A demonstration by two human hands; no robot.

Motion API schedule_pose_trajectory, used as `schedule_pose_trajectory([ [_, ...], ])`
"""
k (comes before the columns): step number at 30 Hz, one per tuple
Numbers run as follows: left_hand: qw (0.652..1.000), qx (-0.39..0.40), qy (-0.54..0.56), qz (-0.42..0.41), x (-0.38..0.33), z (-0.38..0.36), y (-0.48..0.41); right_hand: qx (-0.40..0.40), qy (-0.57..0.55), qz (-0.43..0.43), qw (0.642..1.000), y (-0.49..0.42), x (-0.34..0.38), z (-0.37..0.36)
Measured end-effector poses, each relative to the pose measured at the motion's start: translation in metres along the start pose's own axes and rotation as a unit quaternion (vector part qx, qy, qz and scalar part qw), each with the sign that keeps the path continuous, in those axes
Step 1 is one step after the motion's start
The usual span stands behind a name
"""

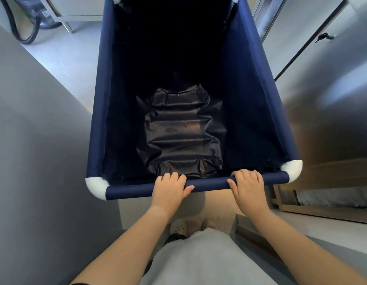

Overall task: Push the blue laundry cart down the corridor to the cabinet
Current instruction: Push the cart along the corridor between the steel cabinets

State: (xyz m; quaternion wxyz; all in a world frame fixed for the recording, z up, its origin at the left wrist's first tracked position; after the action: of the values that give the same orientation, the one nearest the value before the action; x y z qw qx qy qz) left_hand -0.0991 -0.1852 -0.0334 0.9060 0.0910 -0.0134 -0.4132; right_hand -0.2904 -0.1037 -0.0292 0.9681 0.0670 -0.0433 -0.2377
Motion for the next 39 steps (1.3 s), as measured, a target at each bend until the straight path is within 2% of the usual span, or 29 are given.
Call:
schedule_pose_trajectory([
  [10, 0.999, 0.015, 0.016, 0.026, 0.041, 0.017, -0.067, 0.051, -0.039, 0.021, 0.998, -0.083, 0.008, 0.004],
  [14, 0.999, -0.007, 0.03, 0.031, 0.061, 0.022, -0.093, 0.054, -0.044, 0.018, 0.997, -0.12, 0.012, 0.008],
  [19, 0.994, -0.069, 0.04, 0.072, 0.101, 0.029, -0.111, 0.046, -0.048, 0.041, 0.997, -0.167, 0.02, 0.02],
  [26, 0.991, -0.042, 0.003, 0.127, 0.127, 0.039, -0.159, 0.07, -0.045, 0.072, 0.994, -0.23, 0.029, 0.029],
  [35, 0.985, -0.06, -0.009, 0.164, 0.155, 0.051, -0.222, 0.065, -0.043, 0.107, 0.991, -0.317, 0.037, 0.039],
  [39, 0.982, -0.057, -0.002, 0.181, 0.165, 0.055, -0.245, 0.038, -0.047, 0.13, 0.99, -0.351, 0.041, 0.049],
])
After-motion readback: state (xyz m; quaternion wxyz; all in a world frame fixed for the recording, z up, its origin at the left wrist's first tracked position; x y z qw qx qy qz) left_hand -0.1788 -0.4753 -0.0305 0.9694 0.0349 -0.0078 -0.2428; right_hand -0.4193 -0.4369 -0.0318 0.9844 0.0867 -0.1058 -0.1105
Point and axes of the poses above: each hand's wrist, its own y-axis away from the middle knuckle, its own z-axis out of the back of the hand, x = y × z, the point moved 10 cm from there along -y, towards the middle knuckle, and after that the axes turned 8 degrees about -z, right-handed, at the moved point
